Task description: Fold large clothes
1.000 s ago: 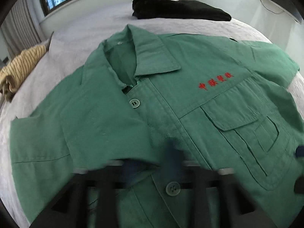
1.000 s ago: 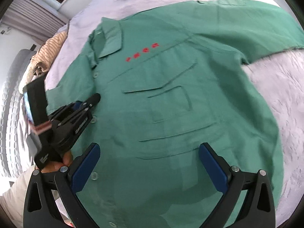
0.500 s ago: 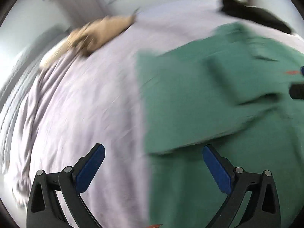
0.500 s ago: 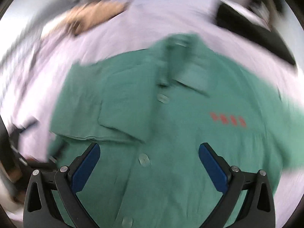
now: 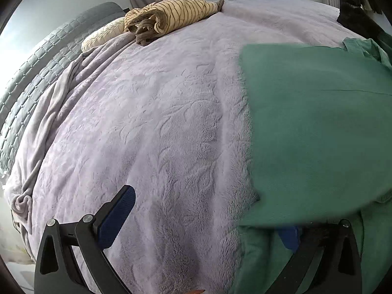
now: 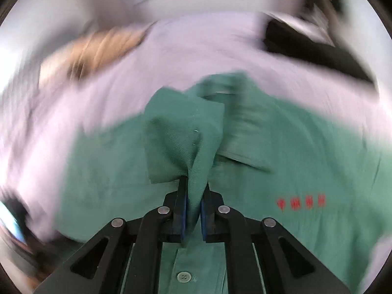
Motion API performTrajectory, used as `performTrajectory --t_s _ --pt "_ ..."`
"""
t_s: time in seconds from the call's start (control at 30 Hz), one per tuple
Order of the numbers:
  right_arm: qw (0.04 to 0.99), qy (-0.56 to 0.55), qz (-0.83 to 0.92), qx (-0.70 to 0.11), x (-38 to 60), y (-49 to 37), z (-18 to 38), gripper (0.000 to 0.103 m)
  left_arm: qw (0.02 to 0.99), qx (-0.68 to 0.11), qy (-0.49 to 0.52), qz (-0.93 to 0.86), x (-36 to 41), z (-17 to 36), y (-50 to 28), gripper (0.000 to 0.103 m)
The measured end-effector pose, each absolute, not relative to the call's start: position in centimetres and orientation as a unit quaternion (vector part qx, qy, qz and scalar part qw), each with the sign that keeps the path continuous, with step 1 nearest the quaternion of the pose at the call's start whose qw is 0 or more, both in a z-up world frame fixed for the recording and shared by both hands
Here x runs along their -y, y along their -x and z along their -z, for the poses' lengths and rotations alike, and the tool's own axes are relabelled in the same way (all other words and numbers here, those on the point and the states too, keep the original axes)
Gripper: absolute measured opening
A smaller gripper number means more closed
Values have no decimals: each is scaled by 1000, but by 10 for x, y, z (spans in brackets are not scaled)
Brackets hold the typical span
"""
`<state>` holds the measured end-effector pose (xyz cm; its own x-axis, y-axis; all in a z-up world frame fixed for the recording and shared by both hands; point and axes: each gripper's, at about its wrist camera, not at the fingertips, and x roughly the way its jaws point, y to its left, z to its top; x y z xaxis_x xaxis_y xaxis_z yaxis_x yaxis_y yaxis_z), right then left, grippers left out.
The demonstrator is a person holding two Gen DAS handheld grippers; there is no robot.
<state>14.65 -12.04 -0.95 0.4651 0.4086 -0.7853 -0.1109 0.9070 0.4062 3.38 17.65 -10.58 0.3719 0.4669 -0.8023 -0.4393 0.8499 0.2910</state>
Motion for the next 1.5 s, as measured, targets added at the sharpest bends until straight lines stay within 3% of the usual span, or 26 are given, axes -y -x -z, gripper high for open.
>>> performTrajectory --t_s 0.1,0.23,0.3,0.4,0.53,0.6,0.67,0.73,0.77,0.8,0.83,0.87,0.9,0.93,1.0,1.03,1.13,1.17,1.2,1.27,1.5 --pt "757 -339 -144 -539 177 -148 61 11 828 -491 -15 -270 -174 106 -39 103" --pt "698 -475 -109 -525 226 -128 97 17 827 -499 -11 -261 -182 101 -41 103" --pt "685 -511 -102 -509 242 -118 97 43 831 -507 -7 -231 -185 93 -36 103" --pt "694 -501 -93 -509 254 -107 82 65 833 -526 10 -172 -191 74 -23 103" --pt "743 -404 -113 -521 242 -108 49 69 834 -530 67 -138 -207 55 -22 103" --pt "762 -354 -126 -527 227 -117 40 81 826 -537 114 -131 -218 59 -36 103" --pt "766 -314 -118 -548 212 -136 42 81 818 -541 151 -124 -223 70 -54 103" --pt "763 -308 -109 -558 192 -157 53 73 812 -545 172 -115 -222 81 -71 100" --pt "760 -313 -115 -557 191 -162 54 32 807 -551 184 -107 -219 88 -81 97" --pt "756 -317 -118 -561 190 -163 55 4 803 -557 188 -101 -217 93 -84 87" --pt "759 -317 -113 -558 192 -162 56 3 798 -565 188 -96 -214 99 -88 78" --pt "765 -309 -108 -555 195 -160 56 2 793 -574 185 -86 -212 106 -91 55" --pt "769 -296 -100 -557 200 -154 57 2 795 -575 173 -85 -208 110 -91 43" --pt "769 -290 -88 -563 206 -150 63 2 802 -571 156 -82 -208 110 -91 33" --pt "750 -333 -78 -565 226 -137 72 0 806 -567 158 -68 -215 108 -90 29" --pt "748 -341 -74 -565 232 -133 71 0 806 -564 165 -66 -221 106 -89 20" --pt "743 -338 -101 -569 225 -117 58 13 805 -561 167 -92 -238 100 -85 18" --pt "733 -350 -130 -569 215 -111 55 22 804 -560 174 -97 -244 96 -83 18" --pt "719 -360 -165 -571 200 -102 51 46 805 -559 169 -106 -246 91 -80 18" --pt "697 -366 -224 -575 159 -88 47 75 809 -557 141 -123 -242 82 -73 18" --pt "597 -398 -329 -614 -4 -73 82 72 803 -560 140 -148 -252 73 -50 19"
